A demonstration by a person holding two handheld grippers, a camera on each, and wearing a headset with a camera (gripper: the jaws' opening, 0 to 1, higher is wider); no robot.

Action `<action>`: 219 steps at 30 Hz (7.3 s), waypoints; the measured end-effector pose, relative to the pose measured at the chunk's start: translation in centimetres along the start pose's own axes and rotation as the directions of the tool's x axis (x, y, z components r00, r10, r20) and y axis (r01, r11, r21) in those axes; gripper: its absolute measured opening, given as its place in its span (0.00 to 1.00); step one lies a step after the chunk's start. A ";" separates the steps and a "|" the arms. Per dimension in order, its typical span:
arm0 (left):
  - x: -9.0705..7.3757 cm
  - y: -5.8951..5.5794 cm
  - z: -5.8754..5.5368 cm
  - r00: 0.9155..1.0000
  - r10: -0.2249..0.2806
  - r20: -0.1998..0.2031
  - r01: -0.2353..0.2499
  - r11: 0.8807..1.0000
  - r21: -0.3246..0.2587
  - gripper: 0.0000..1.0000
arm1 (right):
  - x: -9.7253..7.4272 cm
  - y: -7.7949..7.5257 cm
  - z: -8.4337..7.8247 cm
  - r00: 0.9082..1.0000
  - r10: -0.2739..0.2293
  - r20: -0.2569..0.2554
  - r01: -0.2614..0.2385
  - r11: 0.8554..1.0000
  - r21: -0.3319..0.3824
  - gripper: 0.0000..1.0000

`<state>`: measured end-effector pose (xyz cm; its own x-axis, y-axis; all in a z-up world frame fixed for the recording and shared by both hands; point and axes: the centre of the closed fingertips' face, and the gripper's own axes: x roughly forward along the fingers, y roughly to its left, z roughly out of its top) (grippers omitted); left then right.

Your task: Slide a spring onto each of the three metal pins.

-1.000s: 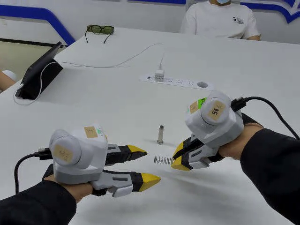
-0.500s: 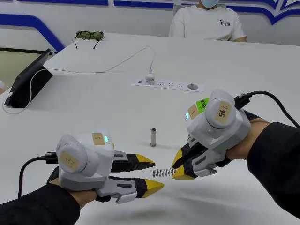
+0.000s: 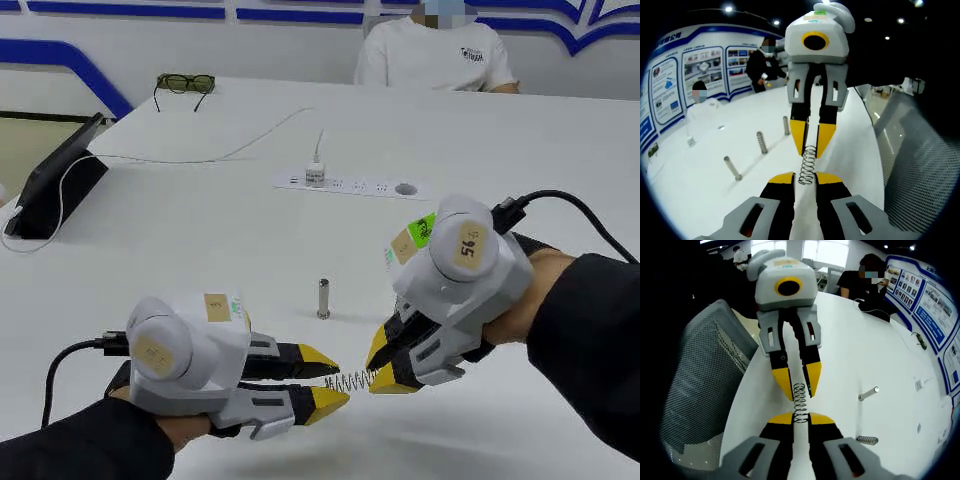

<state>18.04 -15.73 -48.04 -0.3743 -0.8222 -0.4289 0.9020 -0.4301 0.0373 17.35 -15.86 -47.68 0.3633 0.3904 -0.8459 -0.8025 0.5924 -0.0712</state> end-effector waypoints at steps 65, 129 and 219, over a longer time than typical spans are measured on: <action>-0.8 0.8 1.4 0.995 0.054 0.085 -0.051 0.998 -0.040 0.10 | -1.8 -0.9 5.8 0.973 -0.094 0.210 0.090 0.996 0.030 0.13; -3.1 4.0 0.5 0.969 0.213 0.123 -0.192 0.968 -0.161 0.49 | -3.8 -6.6 6.2 0.903 -0.290 0.317 0.216 0.944 0.249 0.12; -3.4 5.0 -1.5 0.969 0.229 0.097 -0.204 0.954 -0.218 0.48 | 1.3 -14.6 2.0 0.861 -0.455 0.227 0.288 0.804 0.521 0.12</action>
<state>24.17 -14.55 -47.79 -0.1768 -0.9311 -0.3190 0.9841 -0.1615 -0.0740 30.55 -22.59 -46.69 0.7852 0.2266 -0.5763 -0.2942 0.9554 -0.0253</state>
